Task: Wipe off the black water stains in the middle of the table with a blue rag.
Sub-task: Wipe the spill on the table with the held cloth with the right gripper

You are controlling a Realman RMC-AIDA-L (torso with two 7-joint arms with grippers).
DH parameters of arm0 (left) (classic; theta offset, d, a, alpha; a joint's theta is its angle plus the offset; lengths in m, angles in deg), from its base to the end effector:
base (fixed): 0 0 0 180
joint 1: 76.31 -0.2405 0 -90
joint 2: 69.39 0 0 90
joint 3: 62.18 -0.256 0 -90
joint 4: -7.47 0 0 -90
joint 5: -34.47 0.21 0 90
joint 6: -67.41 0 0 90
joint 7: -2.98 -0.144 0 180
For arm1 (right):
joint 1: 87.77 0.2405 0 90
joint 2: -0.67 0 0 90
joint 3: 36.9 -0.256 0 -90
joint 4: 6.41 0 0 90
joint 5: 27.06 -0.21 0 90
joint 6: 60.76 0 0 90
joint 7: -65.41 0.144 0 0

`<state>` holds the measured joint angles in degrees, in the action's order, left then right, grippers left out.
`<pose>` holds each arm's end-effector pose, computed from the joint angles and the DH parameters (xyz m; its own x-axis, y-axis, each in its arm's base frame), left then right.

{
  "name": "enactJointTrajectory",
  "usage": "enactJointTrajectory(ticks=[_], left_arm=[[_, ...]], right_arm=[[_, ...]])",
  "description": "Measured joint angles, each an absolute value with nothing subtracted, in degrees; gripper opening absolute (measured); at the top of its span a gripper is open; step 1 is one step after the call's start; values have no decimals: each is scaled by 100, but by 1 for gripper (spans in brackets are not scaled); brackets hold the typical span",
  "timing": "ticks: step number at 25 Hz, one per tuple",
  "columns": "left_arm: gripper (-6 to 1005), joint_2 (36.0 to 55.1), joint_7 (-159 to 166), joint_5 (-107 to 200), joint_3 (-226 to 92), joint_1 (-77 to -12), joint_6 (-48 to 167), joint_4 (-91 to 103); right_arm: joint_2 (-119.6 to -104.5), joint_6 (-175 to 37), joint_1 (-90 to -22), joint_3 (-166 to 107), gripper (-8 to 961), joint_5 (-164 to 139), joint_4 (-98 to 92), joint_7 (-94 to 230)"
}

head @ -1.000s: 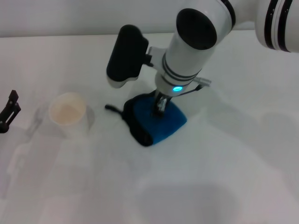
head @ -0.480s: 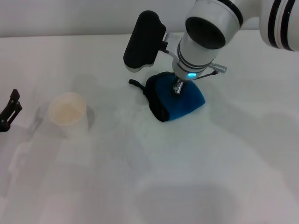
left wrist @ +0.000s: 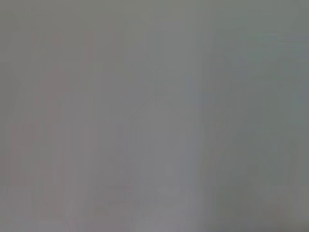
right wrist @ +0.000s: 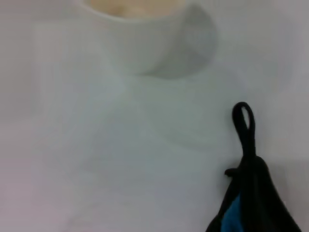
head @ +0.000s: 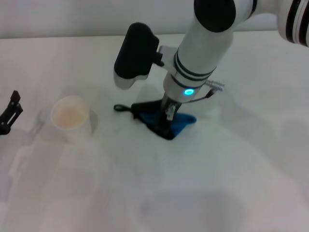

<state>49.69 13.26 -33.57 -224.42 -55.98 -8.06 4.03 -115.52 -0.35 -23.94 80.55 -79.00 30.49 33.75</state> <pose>-0.3477 0.2819 -0.0229 0.7620 -0.0244 0.6472 0.6197 -0.2628 -0.7395 0.1375 0.3922 -0.1149 0.7976 -0.3607 0.4834 -0.2090 -0.9171 -0.3395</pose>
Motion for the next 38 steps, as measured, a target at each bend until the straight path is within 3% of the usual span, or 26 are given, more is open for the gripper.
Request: enactJointTrajectory(ticks=[15,38], left_arm=[[888,4964,1326,-3403,-22442,-5516,-725,403],[887,4948,1326,-3409,-22442,-5527,-730,460]], right_arm=[[-11552,360,-2301,8597,141,-9344,3069,2633],[-11474,147,-3153,5543,160,-5606,2971,3821]])
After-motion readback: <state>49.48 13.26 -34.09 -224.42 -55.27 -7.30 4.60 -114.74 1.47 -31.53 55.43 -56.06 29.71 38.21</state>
